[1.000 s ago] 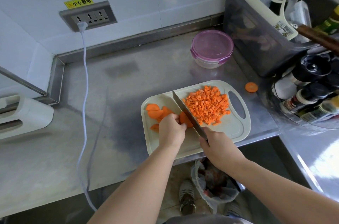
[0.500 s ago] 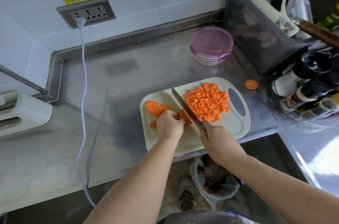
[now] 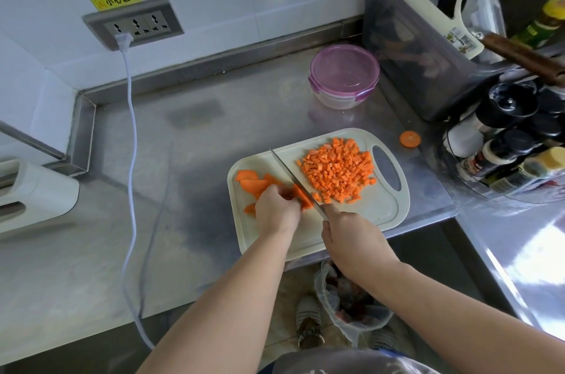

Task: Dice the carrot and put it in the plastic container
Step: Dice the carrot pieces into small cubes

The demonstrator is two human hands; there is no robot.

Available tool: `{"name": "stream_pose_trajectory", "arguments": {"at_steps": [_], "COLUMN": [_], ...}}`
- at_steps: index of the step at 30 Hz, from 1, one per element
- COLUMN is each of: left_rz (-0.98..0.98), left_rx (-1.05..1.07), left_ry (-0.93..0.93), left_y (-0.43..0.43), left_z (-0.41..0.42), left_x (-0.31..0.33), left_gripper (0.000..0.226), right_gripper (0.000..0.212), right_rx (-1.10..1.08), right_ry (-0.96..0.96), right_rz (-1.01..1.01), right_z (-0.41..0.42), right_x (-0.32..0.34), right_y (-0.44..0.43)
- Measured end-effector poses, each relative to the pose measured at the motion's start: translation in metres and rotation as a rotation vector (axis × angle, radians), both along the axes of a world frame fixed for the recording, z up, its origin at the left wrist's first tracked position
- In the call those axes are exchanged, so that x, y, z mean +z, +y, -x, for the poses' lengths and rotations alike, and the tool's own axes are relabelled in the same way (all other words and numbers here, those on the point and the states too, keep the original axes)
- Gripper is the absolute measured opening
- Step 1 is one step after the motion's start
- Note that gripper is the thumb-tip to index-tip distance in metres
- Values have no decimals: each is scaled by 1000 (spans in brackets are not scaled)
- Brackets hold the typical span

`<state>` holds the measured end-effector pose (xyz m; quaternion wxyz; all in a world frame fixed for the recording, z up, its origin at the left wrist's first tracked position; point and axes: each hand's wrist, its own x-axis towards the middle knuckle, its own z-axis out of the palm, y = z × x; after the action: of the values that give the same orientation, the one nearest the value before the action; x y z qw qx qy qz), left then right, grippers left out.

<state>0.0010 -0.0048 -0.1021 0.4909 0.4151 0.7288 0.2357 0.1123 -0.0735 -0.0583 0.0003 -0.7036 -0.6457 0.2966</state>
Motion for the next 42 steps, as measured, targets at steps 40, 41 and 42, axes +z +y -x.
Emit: {"name": "stream_pose_trajectory", "arguments": {"at_steps": [40,41,42], "left_rz": [-723,-714,-676], "left_rx": [-446,-299,-181], "left_ry": [354,314,296], "left_y": [42,35,29], "left_z": [-9,-2,4], "left_x": [72,68,62], "left_gripper": [41,37,32], "right_gripper": [38,36,32], "right_rx": [-26,-58,-86], "right_ry": [34,89,127], "right_rz": [-125,-106,-90], "right_z": [-38,-36,-33], "right_x": [9,8,6], "right_y": [6,5,6]}}
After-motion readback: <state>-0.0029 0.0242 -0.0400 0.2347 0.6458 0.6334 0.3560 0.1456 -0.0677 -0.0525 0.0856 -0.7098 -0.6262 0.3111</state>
